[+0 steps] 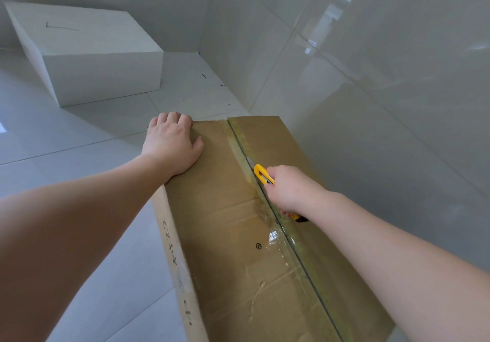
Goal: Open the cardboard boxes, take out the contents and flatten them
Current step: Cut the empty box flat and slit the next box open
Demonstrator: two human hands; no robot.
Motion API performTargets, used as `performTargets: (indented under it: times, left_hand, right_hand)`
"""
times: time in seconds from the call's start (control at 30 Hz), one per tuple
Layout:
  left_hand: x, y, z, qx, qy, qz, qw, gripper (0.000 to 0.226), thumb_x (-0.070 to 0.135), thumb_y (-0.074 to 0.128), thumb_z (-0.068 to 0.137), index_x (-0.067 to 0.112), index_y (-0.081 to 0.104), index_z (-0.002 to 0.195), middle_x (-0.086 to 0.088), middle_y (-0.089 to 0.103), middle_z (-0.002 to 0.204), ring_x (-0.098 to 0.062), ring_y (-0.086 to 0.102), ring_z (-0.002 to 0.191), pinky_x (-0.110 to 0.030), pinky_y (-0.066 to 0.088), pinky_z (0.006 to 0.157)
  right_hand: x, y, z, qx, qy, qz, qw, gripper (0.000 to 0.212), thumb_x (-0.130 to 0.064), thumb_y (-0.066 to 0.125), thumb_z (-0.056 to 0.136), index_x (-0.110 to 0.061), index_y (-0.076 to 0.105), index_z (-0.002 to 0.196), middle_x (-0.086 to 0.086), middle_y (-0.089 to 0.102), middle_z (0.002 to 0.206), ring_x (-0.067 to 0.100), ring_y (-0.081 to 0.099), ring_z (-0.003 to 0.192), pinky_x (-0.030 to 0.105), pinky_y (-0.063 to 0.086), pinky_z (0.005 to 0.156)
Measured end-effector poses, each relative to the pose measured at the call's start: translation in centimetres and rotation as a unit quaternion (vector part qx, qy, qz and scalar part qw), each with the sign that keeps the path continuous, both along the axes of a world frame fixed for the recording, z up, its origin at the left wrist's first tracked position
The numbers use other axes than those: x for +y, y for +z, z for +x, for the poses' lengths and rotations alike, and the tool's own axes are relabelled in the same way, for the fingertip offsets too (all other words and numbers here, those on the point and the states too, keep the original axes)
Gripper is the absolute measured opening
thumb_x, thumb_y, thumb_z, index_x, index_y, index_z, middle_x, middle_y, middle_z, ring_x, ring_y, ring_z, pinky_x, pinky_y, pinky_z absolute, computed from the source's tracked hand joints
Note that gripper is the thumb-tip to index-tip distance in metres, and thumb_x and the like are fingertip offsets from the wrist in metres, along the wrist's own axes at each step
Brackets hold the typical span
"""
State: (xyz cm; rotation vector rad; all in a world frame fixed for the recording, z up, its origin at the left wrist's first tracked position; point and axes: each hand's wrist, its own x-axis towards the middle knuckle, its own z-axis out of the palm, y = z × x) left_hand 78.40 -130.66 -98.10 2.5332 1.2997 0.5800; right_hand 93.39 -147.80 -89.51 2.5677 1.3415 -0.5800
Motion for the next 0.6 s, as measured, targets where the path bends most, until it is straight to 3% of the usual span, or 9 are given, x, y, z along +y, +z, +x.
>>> performTargets:
  times: [0.27, 0.6]
  left_hand:
    - [0.1, -0.2, 0.1, 0.005, 0.005, 0.005, 1.000, 0.045, 0.042, 0.043, 0.089, 0.010, 0.051, 0.120, -0.013, 0.053, 0.118, -0.033, 0.043, 0.114, -0.042, 0.029, 0.104]
    - [-1.0, -0.2, 0.3, 0.043, -0.028, 0.032, 0.998, 0.048, 0.041, 0.042, 0.090, 0.010, 0.052, 0.126, -0.013, 0.050, 0.130, -0.033, 0.040, 0.123, -0.042, 0.022, 0.110]
  right_hand:
    - [-2.1, 0.5, -0.2, -0.002, 0.000, -0.018, 1.000, 0.012, -0.021, 0.041, 0.097, -0.014, 0.047, 0.092, 0.006, 0.051, 0.075, 0.029, 0.058, 0.066, 0.037, 0.055, 0.065]
    - [-4.8, 0.6, -0.3, -0.011, 0.014, -0.022, 1.000, 0.012, -0.021, 0.040, 0.098, -0.013, 0.045, 0.091, 0.003, 0.047, 0.072, 0.021, 0.047, 0.057, 0.024, 0.033, 0.048]
